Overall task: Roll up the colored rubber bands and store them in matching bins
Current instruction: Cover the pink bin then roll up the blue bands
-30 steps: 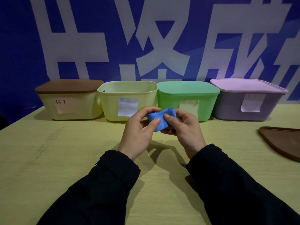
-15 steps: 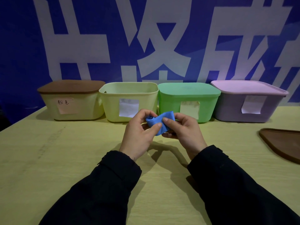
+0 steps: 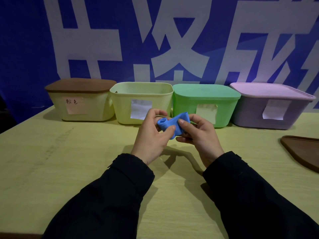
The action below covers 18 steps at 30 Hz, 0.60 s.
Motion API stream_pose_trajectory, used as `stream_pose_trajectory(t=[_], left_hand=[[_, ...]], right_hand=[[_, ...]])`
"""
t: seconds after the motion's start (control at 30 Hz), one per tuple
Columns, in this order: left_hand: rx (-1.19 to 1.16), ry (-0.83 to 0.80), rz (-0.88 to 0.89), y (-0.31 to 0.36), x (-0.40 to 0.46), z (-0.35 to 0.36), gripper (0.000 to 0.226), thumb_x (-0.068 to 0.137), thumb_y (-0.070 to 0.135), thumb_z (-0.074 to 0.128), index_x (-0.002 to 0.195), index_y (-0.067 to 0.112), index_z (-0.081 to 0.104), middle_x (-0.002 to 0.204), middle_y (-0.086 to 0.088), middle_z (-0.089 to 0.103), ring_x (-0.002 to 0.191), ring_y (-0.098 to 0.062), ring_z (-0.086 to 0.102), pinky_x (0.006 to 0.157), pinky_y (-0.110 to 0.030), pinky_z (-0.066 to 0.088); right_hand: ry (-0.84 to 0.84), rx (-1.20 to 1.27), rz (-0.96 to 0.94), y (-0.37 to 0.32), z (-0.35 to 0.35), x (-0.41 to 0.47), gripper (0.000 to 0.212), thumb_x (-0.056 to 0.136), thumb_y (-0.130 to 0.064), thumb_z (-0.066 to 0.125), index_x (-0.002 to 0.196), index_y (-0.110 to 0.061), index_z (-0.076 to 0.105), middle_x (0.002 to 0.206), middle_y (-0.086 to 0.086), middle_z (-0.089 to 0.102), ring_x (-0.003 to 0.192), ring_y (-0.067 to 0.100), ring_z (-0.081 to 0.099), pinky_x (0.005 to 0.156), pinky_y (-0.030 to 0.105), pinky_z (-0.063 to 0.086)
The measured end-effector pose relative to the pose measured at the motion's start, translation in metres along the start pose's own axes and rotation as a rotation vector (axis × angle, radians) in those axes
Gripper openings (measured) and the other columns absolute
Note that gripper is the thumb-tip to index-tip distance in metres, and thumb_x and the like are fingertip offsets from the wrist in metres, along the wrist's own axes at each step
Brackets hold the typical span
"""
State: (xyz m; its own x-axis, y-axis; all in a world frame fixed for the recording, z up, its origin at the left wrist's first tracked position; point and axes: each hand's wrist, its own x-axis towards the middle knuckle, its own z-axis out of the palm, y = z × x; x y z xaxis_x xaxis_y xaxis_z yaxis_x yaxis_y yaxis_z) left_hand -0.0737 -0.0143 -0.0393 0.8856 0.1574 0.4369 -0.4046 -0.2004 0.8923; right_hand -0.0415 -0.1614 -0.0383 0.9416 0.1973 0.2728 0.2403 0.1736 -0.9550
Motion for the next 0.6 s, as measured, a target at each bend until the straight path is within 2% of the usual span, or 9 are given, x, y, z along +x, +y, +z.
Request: stream_pose_trajectory(t=[0.13, 0.2, 0.3, 0.43, 0.53, 0.6], left_hand=[[-0.049, 0.061, -0.019, 0.0036, -0.0001, 0.0007, 0.023, 0.088, 0.013, 0.075, 0.105, 0.02, 0.062, 0.101, 0.002, 0.07, 0.079, -0.007, 0.065, 0.071, -0.018, 0.052], [-0.133, 0.102, -0.038, 0.0053, 0.0003, -0.0003, 0.03, 0.084, 0.016, 0.081, 0.108, 0.023, 0.065, 0.105, 0.002, 0.071, 0.084, -0.008, 0.069, 0.074, -0.021, 0.055], [-0.232, 0.122, -0.072, 0.006, 0.0019, -0.0024, 0.036, 0.079, 0.015, 0.086, 0.106, 0.022, 0.064, 0.105, 0.002, 0.072, 0.092, -0.016, 0.074, 0.078, -0.029, 0.057], [-0.169, 0.051, -0.027, 0.0069, -0.0001, 0.0003, 0.028, 0.079, 0.015, 0.086, 0.098, 0.026, 0.07, 0.1, 0.005, 0.073, 0.098, -0.023, 0.073, 0.086, -0.044, 0.061], [-0.19, 0.023, 0.002, 0.0074, -0.002, 0.0028, 0.029, 0.085, 0.01, 0.08, 0.109, 0.022, 0.069, 0.107, 0.002, 0.071, 0.101, -0.027, 0.072, 0.082, -0.044, 0.063], [-0.177, 0.016, 0.026, 0.0066, -0.0021, 0.003, 0.033, 0.087, 0.015, 0.076, 0.116, 0.027, 0.064, 0.112, 0.005, 0.071, 0.103, -0.025, 0.071, 0.087, -0.046, 0.061]], right_hand=[[0.009, 0.044, -0.004, -0.0035, -0.0021, -0.0003, 0.012, 0.094, -0.016, 0.067, 0.1, -0.008, 0.073, 0.086, 0.008, 0.074, 0.073, 0.015, 0.067, 0.073, 0.031, 0.058], [0.013, 0.091, -0.014, -0.0053, -0.0031, -0.0003, 0.012, 0.093, -0.018, 0.068, 0.1, -0.01, 0.074, 0.089, 0.009, 0.074, 0.08, 0.019, 0.069, 0.076, 0.031, 0.058], [0.023, 0.082, -0.048, -0.0051, -0.0016, -0.0007, 0.014, 0.094, -0.018, 0.066, 0.102, -0.007, 0.072, 0.088, 0.011, 0.072, 0.082, 0.019, 0.068, 0.076, 0.03, 0.058], [0.067, 0.022, -0.123, -0.0047, -0.0027, 0.0001, 0.013, 0.096, -0.013, 0.064, 0.101, -0.004, 0.071, 0.094, 0.012, 0.074, 0.086, 0.02, 0.069, 0.079, 0.031, 0.059], [0.043, 0.035, -0.11, -0.0047, -0.0046, 0.0003, 0.013, 0.095, -0.014, 0.066, 0.101, -0.004, 0.072, 0.101, 0.019, 0.074, 0.09, 0.026, 0.069, 0.085, 0.042, 0.058], [0.037, 0.029, -0.09, -0.0048, -0.0046, 0.0002, 0.012, 0.093, -0.015, 0.068, 0.098, -0.005, 0.074, 0.097, 0.018, 0.074, 0.087, 0.023, 0.069, 0.081, 0.041, 0.057]])
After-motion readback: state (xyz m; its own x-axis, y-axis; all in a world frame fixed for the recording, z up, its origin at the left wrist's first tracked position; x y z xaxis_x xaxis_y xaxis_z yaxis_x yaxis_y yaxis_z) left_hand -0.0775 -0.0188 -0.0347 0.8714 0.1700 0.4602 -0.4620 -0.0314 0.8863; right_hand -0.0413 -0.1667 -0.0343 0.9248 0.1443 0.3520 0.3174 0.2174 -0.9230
